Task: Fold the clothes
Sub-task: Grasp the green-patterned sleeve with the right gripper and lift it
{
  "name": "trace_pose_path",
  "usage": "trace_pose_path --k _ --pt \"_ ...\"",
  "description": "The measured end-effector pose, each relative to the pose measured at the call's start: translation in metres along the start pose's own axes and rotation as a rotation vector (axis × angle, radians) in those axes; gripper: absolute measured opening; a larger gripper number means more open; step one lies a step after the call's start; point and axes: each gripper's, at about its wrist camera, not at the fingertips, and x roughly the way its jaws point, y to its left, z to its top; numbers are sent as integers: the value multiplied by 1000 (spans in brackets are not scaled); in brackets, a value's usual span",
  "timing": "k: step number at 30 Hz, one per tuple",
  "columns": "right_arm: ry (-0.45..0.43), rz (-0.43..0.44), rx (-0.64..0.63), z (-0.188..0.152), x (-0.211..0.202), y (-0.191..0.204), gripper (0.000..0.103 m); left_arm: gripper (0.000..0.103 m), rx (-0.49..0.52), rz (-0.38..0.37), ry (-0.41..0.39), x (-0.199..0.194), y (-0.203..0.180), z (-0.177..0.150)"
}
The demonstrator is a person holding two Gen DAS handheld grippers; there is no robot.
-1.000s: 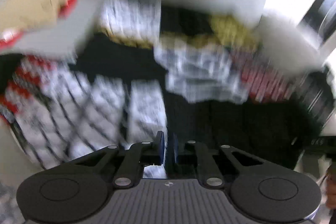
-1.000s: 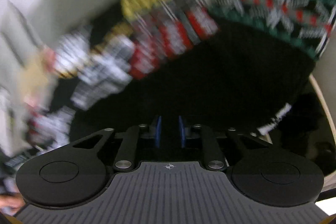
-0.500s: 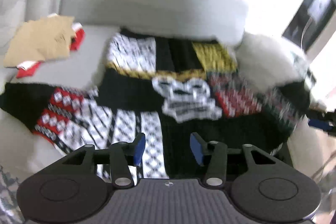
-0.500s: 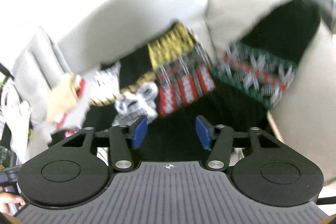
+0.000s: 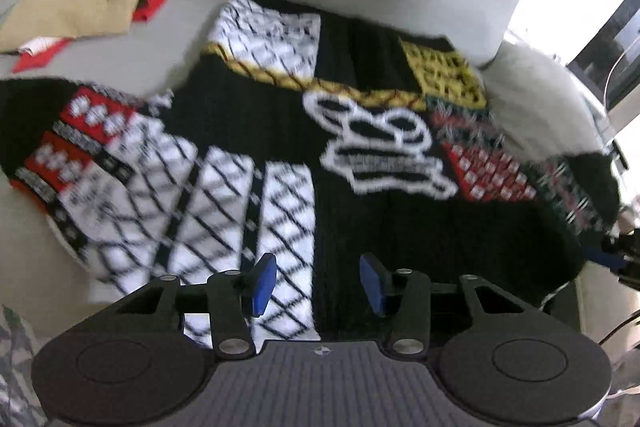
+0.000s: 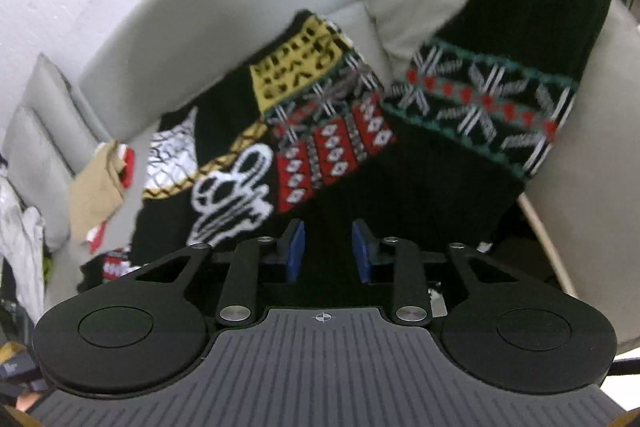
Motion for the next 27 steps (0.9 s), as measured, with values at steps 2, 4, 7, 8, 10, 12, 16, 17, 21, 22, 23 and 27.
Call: trace_pose_path --k 2,4,7,8,10,12,16,17,21,22,23,27 --pt "3 9 33 -3 15 -11 34 47 41 40 -9 13 -8 -11" --pt "33 40 70 -8 33 -22 33 47 106 98 -11 22 -17 -21" --pt "143 69 97 -20 62 -32 25 44 215 179 6 29 -31 -33" --pt "198 55 111 -26 71 -35 12 43 220 178 31 23 -33 -31" --pt "176 48 144 -29 60 -42 8 36 208 163 83 8 -35 -25" --pt "92 63 169 -26 27 -49 14 38 193 87 67 -18 -44 -20" --pt "-238 63 153 -18 -76 -61 16 43 210 -100 -4 -78 -76 -9" --pt "-307 59 158 -18 -100 -65 20 44 202 -148 0 -90 -82 -6" --pt "-427 -17 131 -7 -181 -80 44 51 200 -256 13 -118 -103 0" --pt "-444 -43 108 -4 -195 -83 48 58 217 -252 13 -116 -109 -1" --pt "-450 -69 96 -1 -204 -87 53 61 238 -243 12 -111 -116 -3" --pt "-363 -148 144 17 -181 -126 57 56 313 -176 59 -44 -144 -21"
